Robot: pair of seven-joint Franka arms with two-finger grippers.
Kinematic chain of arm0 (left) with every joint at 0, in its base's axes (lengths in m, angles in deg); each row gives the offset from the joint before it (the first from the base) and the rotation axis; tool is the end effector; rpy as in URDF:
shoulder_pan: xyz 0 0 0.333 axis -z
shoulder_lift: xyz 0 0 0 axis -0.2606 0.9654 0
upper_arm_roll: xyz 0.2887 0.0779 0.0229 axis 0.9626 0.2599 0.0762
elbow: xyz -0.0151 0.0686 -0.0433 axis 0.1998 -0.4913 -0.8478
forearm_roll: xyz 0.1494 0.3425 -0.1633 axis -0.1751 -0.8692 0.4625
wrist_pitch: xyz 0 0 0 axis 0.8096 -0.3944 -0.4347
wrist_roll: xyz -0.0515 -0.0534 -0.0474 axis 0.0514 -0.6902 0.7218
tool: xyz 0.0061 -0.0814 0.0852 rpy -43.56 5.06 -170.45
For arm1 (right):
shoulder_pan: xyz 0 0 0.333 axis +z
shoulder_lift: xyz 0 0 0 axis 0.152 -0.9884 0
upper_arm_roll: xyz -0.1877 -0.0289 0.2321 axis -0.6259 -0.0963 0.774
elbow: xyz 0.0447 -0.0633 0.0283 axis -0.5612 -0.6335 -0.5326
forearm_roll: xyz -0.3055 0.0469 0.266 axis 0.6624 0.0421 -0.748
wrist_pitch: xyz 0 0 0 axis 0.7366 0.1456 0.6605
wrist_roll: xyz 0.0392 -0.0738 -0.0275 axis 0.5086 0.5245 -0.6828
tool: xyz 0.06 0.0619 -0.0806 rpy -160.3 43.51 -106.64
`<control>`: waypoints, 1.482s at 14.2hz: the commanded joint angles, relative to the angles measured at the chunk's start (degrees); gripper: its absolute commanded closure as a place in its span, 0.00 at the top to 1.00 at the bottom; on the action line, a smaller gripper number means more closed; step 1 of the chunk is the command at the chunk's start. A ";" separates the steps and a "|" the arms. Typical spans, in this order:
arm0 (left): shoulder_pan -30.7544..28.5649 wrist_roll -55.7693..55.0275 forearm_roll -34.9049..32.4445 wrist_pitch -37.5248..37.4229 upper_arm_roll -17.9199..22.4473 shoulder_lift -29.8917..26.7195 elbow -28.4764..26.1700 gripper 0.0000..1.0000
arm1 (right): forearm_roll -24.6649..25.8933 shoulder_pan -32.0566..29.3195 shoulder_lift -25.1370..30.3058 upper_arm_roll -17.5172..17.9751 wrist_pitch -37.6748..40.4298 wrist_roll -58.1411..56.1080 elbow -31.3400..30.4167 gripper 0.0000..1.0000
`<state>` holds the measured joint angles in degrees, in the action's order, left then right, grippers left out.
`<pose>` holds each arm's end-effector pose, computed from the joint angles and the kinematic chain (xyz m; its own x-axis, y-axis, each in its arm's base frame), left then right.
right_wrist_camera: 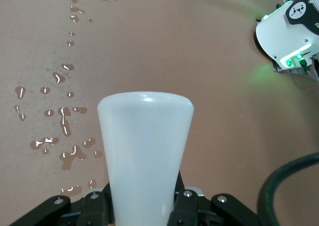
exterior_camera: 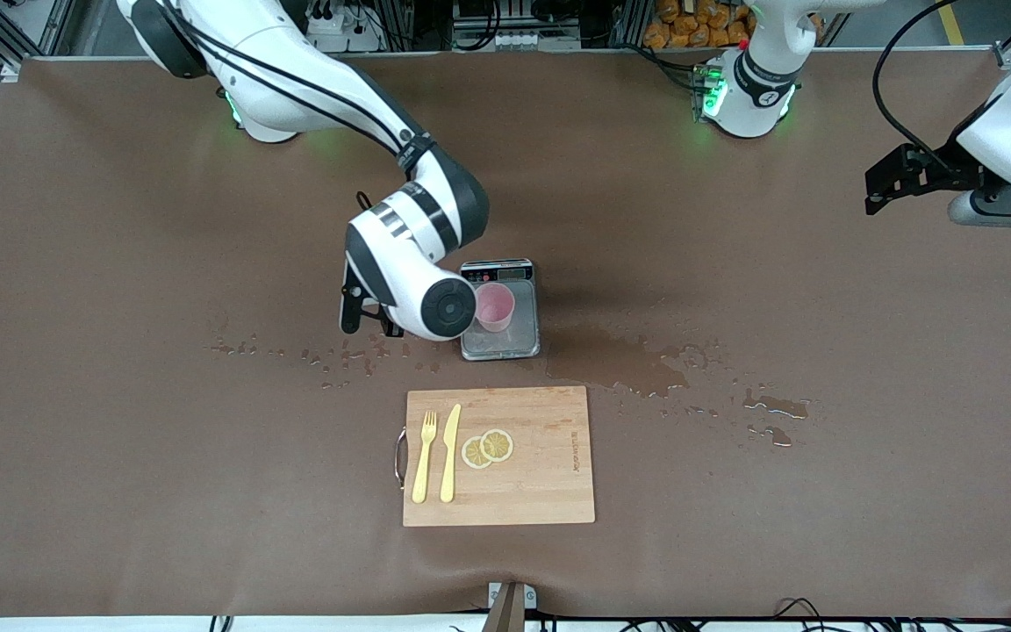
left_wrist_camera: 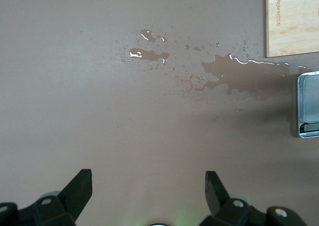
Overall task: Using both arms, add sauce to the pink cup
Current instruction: 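Carry the bottle back toward its starting spot with the right gripper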
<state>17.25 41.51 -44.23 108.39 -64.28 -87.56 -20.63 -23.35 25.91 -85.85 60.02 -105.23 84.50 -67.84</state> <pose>0.5470 -0.0783 0.6137 0.9944 -0.1023 -0.0280 -0.1028 -0.9946 -0.0154 0.5583 0.3940 0.2715 0.0580 -0.9004 0.4313 -0.9167 0.1230 0.3801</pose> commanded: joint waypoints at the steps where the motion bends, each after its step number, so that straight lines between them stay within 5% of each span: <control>1: -0.38 0.25 0.53 -0.32 -0.20 0.18 1.07 1.00 | 1.00 -0.55 0.33 -0.13 1.12 0.25 0.88 0.00; 3: -0.47 0.33 0.62 -0.32 -0.20 0.09 1.07 1.00 | -1.00 -2.29 0.85 0.13 0.85 -0.18 0.96 0.00; 7: -0.47 0.33 0.71 -0.41 -0.20 0.00 1.07 1.00 | -20.14 -14.15 4.72 0.49 1.12 -9.75 0.96 0.00; 11: -0.38 0.33 0.53 -0.41 -0.20 0.00 1.07 1.00 | -26.93 -20.05 7.17 0.31 1.73 -16.78 0.62 0.00; 15: -0.47 0.33 0.53 -0.41 -0.38 -0.18 1.16 1.00 | -42.05 -31.99 7.71 0.05 7.61 -30.21 0.17 0.00; 21: -0.82 0.33 0.62 -0.41 -0.11 -0.09 1.07 1.00 | -42.77 -39.39 7.18 0.22 10.78 -42.79 -0.70 0.00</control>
<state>16.98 41.51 -44.23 108.39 -64.22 -87.56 -20.12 -64.69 -10.93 -79.65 59.11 -95.66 45.49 -66.87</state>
